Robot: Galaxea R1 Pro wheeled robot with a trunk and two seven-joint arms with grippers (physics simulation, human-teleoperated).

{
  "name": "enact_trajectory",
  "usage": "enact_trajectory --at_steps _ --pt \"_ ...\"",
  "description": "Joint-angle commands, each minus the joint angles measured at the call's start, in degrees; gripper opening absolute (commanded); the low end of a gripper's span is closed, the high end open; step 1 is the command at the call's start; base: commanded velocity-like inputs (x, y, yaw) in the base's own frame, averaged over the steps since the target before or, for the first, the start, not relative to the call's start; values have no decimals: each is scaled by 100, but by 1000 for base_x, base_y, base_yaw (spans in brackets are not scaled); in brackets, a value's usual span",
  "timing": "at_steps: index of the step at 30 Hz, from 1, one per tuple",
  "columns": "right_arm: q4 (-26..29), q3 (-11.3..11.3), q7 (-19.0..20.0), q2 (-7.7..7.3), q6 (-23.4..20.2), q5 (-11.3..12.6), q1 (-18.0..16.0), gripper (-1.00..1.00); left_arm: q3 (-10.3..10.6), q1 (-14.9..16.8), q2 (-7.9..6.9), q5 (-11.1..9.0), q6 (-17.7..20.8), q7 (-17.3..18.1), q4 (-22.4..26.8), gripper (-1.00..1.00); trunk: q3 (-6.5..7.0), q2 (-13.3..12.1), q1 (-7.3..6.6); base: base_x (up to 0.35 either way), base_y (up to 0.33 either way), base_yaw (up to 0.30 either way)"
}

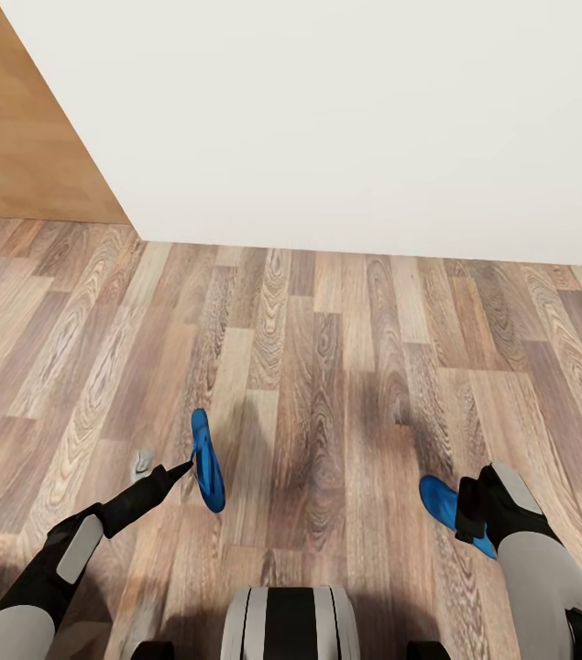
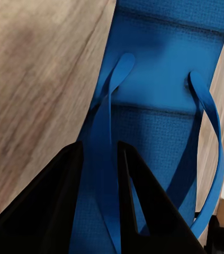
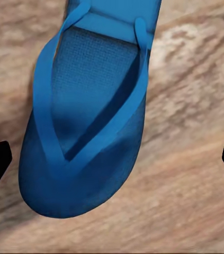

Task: In the bedroom, move the book from the bed onto either nightstand, and place the two sandals side by side next to the bed.

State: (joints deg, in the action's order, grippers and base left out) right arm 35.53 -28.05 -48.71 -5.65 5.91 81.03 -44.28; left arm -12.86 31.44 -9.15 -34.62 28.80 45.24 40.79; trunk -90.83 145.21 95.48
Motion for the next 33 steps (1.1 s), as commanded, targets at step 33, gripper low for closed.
enact_trajectory --at_steps 33 --pt "7 -2 -9 -5 59 53 -1 100 1 2 85 -10 -50 -15 -63 -100 -3 1 1 32 8 0"
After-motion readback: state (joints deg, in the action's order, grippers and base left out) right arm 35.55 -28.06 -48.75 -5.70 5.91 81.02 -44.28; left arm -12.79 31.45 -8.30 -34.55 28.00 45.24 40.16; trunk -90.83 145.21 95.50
